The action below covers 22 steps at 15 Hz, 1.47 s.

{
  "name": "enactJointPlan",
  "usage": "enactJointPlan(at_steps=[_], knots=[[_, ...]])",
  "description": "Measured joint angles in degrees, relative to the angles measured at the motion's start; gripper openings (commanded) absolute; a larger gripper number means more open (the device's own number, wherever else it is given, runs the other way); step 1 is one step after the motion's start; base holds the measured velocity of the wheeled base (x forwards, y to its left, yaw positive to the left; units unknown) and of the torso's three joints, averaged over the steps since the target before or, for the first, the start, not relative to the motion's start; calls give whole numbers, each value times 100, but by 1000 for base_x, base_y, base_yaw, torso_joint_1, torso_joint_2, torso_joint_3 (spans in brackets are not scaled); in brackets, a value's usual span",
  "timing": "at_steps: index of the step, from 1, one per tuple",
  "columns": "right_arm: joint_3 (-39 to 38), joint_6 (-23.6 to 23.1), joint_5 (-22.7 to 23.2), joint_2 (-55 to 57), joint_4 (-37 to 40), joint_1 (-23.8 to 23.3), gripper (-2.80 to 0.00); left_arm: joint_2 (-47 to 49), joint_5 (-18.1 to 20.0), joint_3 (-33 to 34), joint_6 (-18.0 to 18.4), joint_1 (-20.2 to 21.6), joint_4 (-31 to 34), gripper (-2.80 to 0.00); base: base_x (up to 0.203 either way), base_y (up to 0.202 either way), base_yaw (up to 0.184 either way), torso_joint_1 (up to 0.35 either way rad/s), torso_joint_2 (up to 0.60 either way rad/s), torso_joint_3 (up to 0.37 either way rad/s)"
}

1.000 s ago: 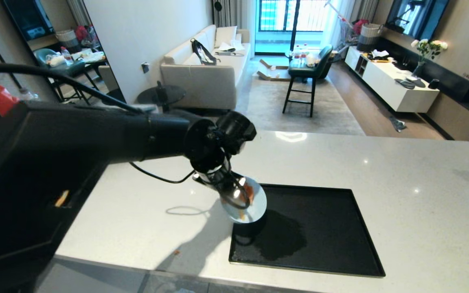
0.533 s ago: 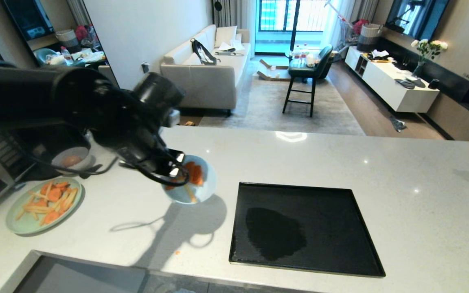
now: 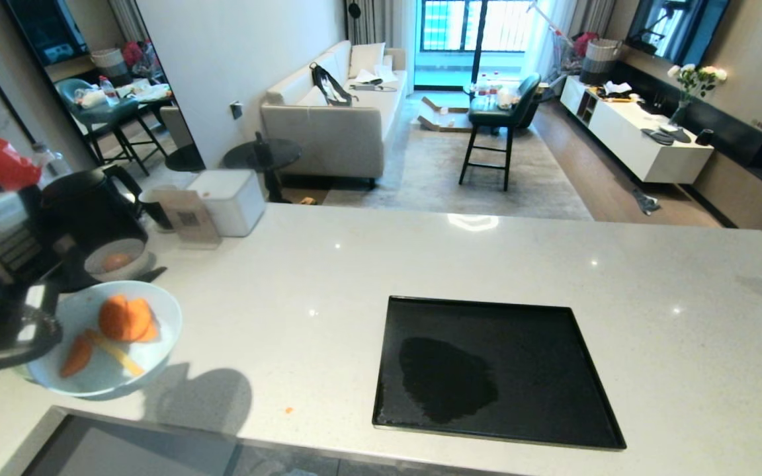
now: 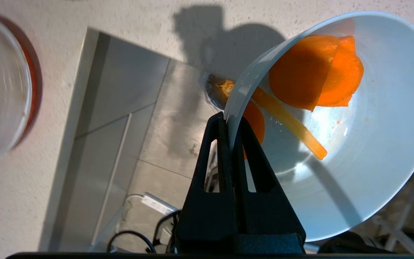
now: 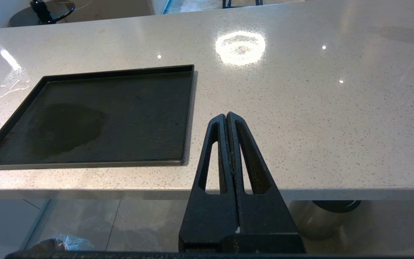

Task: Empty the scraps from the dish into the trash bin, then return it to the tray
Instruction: Move the bowl over the trash can

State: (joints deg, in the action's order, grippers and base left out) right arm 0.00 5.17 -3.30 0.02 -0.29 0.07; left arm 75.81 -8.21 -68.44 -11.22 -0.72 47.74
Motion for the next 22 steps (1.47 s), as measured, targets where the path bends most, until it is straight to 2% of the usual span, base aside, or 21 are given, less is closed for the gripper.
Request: enactJointPlan(at_steps=[2, 6, 16, 19, 22], knots=[[0, -2, 0, 0, 0, 0, -280, -585, 433, 482, 33, 389, 57, -280, 0, 0, 0, 0, 0, 0], [0, -2, 0, 0, 0, 0, -280, -1431, 1177, 1272, 52, 600, 77, -280, 0, 0, 0, 0, 0, 0], [0, 0, 0, 0, 0, 0, -280, -2104, 1185, 2093, 310, 783, 32, -280, 0, 0, 0, 0, 0, 0], [0, 0, 0, 0, 0, 0, -280, -2048, 1216, 2211, 709, 772, 16, -280, 0, 0, 0, 0, 0, 0], [0, 0, 0, 0, 0, 0, -280, -1881, 1220, 2234, 777, 766, -250, -280, 0, 0, 0, 0, 0, 0]])
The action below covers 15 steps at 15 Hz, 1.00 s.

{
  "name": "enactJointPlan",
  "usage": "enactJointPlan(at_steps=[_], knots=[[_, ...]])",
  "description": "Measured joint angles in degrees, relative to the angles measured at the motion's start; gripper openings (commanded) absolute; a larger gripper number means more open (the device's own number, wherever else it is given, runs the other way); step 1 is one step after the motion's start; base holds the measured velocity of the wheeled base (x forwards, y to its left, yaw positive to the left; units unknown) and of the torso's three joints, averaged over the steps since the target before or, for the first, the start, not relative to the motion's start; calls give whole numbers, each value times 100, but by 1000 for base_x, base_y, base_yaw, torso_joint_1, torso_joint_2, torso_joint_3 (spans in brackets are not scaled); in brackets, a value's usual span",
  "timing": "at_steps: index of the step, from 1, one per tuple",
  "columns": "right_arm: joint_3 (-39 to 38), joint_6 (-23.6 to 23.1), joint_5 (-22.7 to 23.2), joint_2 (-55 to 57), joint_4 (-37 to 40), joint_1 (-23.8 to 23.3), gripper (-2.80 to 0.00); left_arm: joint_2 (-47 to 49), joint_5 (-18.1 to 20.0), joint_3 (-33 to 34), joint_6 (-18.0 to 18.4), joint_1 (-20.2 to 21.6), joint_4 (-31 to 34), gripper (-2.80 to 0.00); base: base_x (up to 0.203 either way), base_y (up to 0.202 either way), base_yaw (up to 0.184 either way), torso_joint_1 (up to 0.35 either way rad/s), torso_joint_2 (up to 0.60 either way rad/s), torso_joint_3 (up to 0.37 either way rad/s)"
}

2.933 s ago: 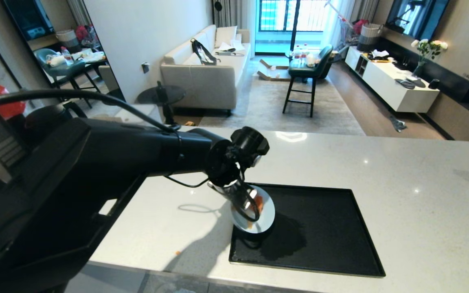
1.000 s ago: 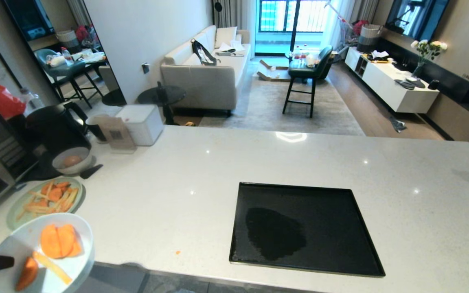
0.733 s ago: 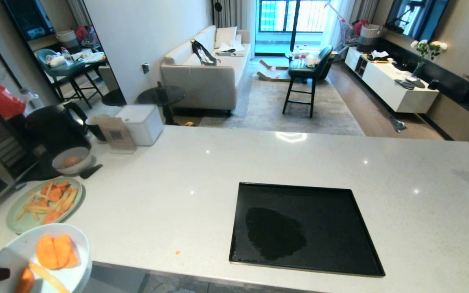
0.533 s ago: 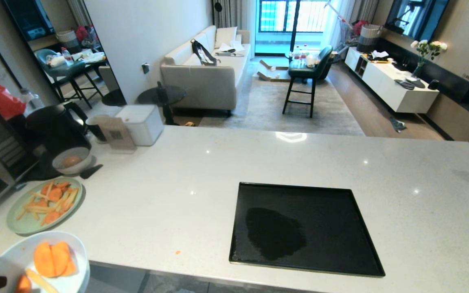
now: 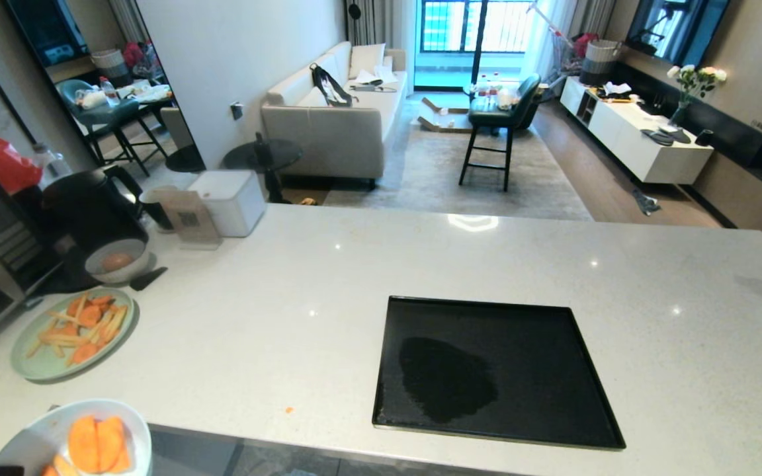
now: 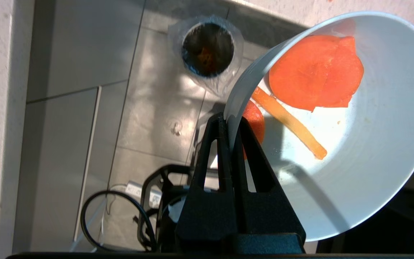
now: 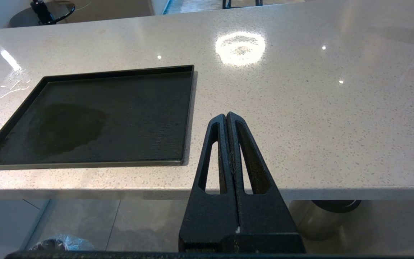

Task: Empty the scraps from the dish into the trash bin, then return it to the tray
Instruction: Move the bowl over the trash can

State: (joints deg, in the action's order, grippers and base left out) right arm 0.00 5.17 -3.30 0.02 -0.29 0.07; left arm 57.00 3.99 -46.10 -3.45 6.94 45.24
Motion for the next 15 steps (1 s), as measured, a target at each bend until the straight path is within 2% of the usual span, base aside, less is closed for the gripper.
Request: enactJointPlan(at_steps=[3, 15], knots=[[0, -2, 0, 0, 2, 0, -280, 158, -19, 1, -23, 0, -368, -280, 0, 0, 0, 0, 0, 0], [0, 0, 0, 0, -1, 0, -280, 309, -52, -127, -45, 28, -320, -280, 0, 0, 0, 0, 0, 0]])
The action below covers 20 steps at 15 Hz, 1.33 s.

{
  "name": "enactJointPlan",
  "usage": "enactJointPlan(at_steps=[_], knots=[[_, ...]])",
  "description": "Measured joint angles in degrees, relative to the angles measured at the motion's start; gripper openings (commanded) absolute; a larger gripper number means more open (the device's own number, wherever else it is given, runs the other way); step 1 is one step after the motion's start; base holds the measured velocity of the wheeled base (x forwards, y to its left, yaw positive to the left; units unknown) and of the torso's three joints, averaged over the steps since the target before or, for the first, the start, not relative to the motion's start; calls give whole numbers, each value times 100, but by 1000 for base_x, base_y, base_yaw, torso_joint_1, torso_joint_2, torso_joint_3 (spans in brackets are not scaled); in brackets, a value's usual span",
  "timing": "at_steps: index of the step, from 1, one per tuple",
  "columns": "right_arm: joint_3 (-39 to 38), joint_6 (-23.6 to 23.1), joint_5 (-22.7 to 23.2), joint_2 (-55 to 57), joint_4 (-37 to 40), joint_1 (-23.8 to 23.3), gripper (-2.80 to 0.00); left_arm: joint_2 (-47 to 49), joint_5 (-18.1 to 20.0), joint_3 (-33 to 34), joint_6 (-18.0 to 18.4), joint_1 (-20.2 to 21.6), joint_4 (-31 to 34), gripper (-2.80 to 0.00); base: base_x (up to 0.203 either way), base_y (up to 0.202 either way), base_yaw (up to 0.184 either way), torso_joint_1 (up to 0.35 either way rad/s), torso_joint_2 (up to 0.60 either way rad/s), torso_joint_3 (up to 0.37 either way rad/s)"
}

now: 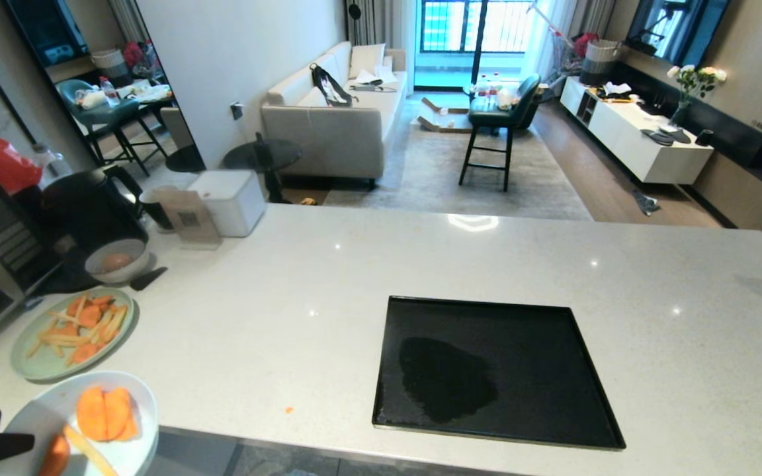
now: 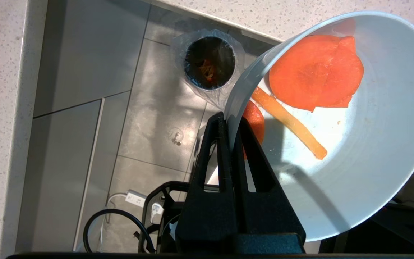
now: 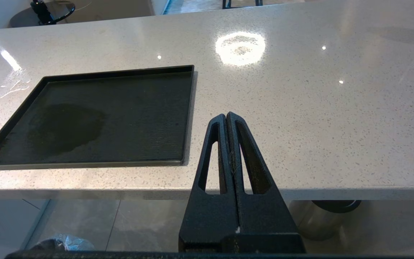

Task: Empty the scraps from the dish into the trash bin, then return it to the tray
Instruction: Move the bowl over the trash can

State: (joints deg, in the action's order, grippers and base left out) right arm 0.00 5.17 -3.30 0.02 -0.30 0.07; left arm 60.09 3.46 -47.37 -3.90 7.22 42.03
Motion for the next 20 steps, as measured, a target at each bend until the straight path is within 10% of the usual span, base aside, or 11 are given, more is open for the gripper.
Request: enactJointPlan(at_steps=[20], knots=[[0, 0, -2, 0, 1, 0, -280, 5, -83, -8, -6, -22, 13, -280, 0, 0, 0, 0, 0, 0]])
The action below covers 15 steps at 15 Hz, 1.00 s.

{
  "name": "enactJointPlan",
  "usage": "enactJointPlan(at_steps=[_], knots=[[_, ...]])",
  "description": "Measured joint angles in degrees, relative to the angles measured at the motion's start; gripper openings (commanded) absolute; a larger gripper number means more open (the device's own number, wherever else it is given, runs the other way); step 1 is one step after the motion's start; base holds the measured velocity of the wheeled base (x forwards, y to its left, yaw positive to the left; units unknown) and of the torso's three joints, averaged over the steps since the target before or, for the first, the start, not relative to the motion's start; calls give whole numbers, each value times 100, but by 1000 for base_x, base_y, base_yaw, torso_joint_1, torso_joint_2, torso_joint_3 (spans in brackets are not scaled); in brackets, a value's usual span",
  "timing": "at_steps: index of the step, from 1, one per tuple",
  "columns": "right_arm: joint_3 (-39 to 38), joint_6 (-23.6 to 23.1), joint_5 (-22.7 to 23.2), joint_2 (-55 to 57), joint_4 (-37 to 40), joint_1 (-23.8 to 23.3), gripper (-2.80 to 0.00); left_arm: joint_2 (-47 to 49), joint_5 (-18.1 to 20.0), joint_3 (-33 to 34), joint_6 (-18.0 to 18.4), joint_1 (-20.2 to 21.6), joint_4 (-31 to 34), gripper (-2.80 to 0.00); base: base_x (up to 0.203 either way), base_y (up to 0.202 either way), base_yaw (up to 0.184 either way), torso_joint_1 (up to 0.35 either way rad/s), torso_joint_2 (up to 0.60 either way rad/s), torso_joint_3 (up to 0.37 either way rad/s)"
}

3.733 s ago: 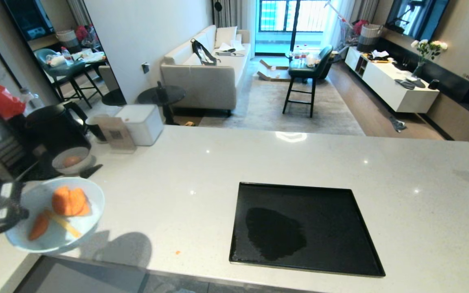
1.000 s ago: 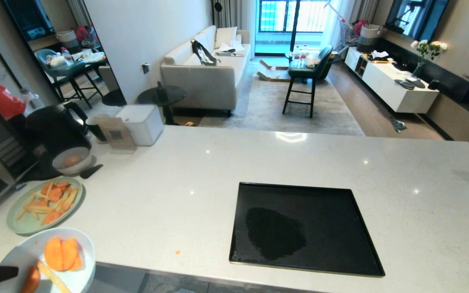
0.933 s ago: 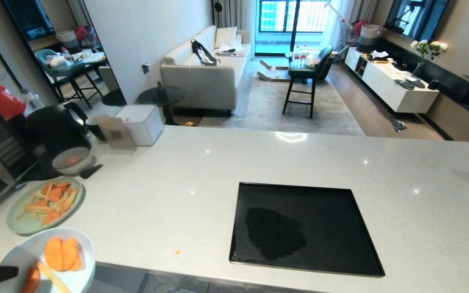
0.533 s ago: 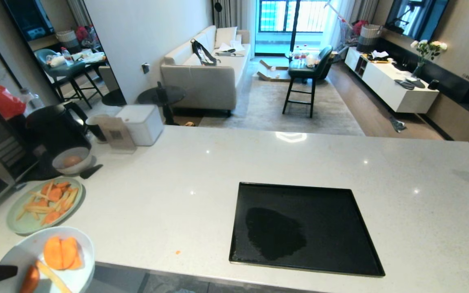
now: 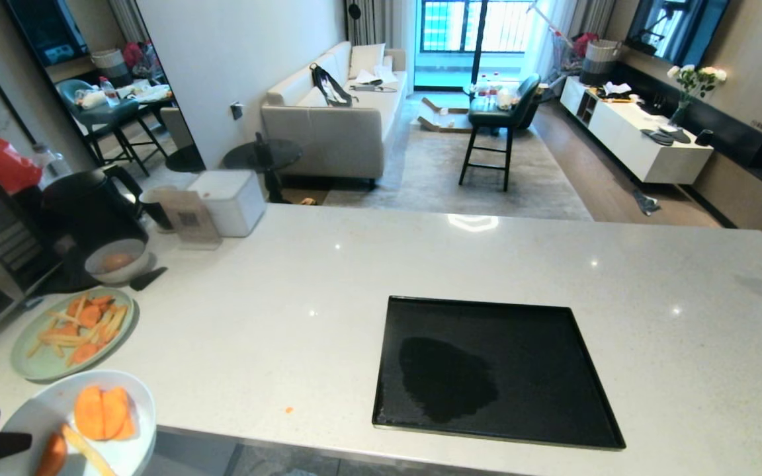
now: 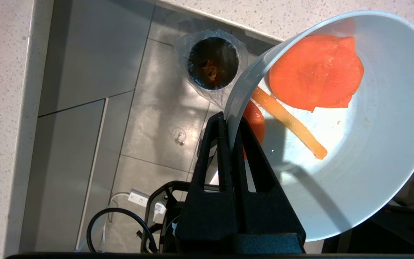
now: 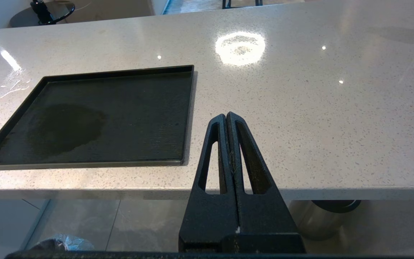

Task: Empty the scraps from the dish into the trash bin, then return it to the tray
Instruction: Move the bowl over the trash can

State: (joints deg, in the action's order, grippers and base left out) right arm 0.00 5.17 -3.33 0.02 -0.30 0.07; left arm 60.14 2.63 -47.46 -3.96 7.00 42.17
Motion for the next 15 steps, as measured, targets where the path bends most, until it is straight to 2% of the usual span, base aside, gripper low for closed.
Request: enactJointPlan(at_steps=[15], knots=[[0, 0, 2, 0, 0, 0, -280, -181, 6, -17, 6, 30, 363, -280, 0, 0, 0, 0, 0, 0]])
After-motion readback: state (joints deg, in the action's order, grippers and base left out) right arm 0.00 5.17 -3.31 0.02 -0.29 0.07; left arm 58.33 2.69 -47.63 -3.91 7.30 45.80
